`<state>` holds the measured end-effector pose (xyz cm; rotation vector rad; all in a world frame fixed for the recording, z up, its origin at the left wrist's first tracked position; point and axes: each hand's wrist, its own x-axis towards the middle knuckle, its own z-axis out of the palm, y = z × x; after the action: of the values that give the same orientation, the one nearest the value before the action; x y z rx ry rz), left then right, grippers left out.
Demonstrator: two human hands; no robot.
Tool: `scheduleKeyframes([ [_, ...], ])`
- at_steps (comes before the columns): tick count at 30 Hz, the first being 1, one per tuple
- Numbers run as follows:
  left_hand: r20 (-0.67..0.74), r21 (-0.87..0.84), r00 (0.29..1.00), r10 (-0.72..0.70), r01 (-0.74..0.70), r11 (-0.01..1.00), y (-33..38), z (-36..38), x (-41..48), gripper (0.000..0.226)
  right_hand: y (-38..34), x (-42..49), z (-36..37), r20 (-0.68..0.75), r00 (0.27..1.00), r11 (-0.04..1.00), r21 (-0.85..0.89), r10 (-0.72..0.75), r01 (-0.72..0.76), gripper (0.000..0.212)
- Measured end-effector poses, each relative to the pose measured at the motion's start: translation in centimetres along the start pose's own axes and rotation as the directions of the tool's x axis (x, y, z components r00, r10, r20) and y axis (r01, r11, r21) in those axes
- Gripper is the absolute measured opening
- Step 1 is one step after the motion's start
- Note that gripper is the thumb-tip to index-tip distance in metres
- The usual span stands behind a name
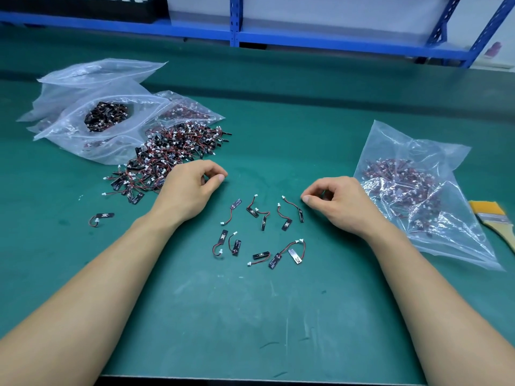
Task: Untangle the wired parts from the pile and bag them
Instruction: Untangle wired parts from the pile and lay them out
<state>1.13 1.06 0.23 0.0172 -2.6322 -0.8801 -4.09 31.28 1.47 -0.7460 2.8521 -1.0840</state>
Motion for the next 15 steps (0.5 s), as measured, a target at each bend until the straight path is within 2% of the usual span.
scheduleKeyframes([
  [5,0.028,0.013,0.997,0.077,-0.078,0.997,0.53,-0.01,-0.16,0.011,0.01,-0.06,-0.01,-0.001,1.0,1.0,0.004,0.005,-0.005,0.011],
  [15,0.051,0.01,0.995,0.09,-0.091,0.996,0.78,-0.01,-0.22,0.013,0.0,-0.12,-0.01,-0.002,1.0,1.0,0.001,-0.001,0.001,0.012],
])
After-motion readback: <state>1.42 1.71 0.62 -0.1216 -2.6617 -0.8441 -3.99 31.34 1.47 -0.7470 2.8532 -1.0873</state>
